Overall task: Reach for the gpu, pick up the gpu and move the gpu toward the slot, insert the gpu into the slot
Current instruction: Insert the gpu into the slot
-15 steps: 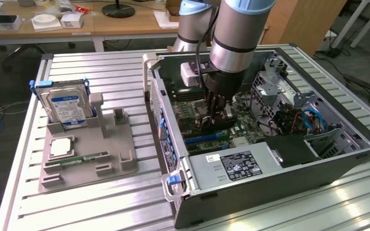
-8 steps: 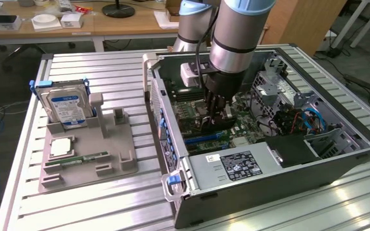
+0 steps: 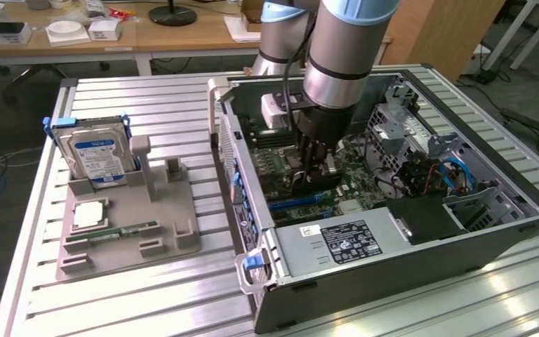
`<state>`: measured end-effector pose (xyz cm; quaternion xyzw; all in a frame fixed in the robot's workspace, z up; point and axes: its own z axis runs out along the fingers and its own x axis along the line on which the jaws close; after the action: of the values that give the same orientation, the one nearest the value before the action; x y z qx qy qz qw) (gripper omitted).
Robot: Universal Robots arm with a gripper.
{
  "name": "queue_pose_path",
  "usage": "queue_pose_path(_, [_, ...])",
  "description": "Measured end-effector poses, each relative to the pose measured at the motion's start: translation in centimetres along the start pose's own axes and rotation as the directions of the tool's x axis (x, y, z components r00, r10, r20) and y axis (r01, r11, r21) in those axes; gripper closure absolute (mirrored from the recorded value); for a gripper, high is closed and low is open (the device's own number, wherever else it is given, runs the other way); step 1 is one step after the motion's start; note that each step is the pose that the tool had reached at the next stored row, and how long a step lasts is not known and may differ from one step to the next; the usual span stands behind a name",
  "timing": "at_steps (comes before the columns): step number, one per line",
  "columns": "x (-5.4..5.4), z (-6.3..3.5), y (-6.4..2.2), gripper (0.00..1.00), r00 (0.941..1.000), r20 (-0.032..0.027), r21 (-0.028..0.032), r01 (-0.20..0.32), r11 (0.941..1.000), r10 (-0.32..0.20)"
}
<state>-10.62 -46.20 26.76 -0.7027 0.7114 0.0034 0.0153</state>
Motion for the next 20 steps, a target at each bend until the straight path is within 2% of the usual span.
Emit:
queue_pose_path(4, [0.0, 0.32, 0.10, 0.74, 1.0000, 0.0000, 0.0002, 0.000, 1.0000, 0.000])
queue_pose_path(15, [0.0, 0.97, 0.38, 0.74, 1.0000, 0.0002, 0.0088, 0.001, 1.0000, -0.001])
queue_pose_path(20, [0.0, 1.37, 0.47, 0.74, 1.0000, 0.0002, 0.0092, 0.001, 1.0000, -0.001])
